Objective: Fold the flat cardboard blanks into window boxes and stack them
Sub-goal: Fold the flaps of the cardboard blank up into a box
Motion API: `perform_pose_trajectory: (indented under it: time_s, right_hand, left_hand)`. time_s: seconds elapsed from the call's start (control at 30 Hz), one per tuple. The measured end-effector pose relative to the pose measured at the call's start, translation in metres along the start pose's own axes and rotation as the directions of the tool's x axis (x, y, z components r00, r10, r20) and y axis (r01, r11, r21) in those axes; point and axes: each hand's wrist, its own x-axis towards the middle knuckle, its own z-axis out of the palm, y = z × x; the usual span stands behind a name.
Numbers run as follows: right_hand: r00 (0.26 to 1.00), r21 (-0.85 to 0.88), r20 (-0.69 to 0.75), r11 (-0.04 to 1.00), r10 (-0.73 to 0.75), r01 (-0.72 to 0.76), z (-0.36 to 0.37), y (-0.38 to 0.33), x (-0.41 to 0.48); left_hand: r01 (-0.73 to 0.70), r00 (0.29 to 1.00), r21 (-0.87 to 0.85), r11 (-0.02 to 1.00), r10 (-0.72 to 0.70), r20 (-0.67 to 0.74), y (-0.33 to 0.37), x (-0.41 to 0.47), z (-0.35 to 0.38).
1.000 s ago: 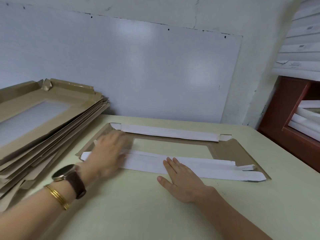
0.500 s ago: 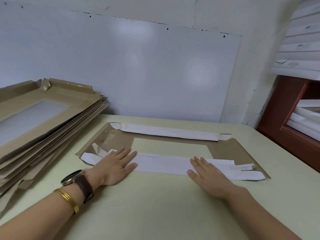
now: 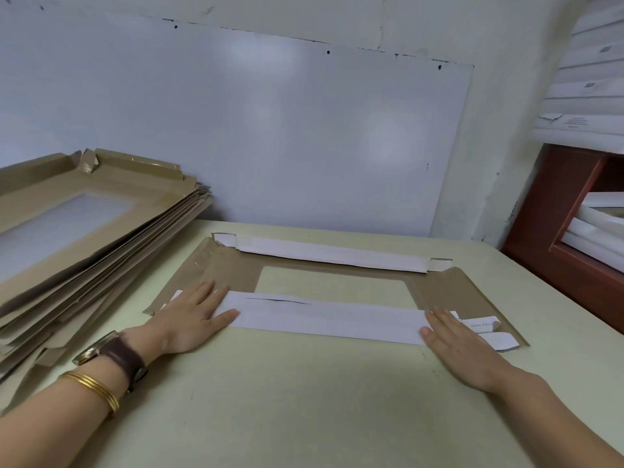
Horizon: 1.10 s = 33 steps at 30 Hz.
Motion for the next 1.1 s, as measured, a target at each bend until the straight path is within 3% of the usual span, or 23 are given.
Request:
perform_pose_trajectory:
  time_s: [0.2, 0.37, 0.63, 0.87, 1.1]
  right_hand:
    - [1.000, 0.018, -0.022, 1.000, -0.004, 0.005, -0.003, -0.006, -0.003]
    - [0.997, -0.008, -0.075, 1.000, 0.000, -0.001, -0.018, -0.021, 0.003]
    - [0.999, -0.029, -0.041, 0.999, -0.021, 0.020, -0.035, -0.033, 0.012]
    - [0.987, -0.058, -0.150, 0.997, -0.055, 0.047, -0.035, -0.032, 0.004]
    - [0.957, -0.185, -0.247, 0.977, -0.154, 0.109, -0.048, -0.036, -0.022]
  left_hand:
    - [0.016, 0.999, -0.028, 0.999, -0.015, 0.037, 0.002, 0.001, -0.005]
    - [-0.040, 0.992, -0.101, 0.994, 0.027, -0.121, 0.018, 0.001, -0.024]
    - [0.031, 0.999, -0.232, 0.972, -0.024, 0.033, 0.056, 0.009, -0.049]
    - [-0.018, 0.998, -0.209, 0.978, 0.030, 0.056, 0.062, 0.007, -0.053]
    - [-0.165, 0.979, -0.224, 0.961, 0.131, -0.158, 0.060, -0.008, -0.057]
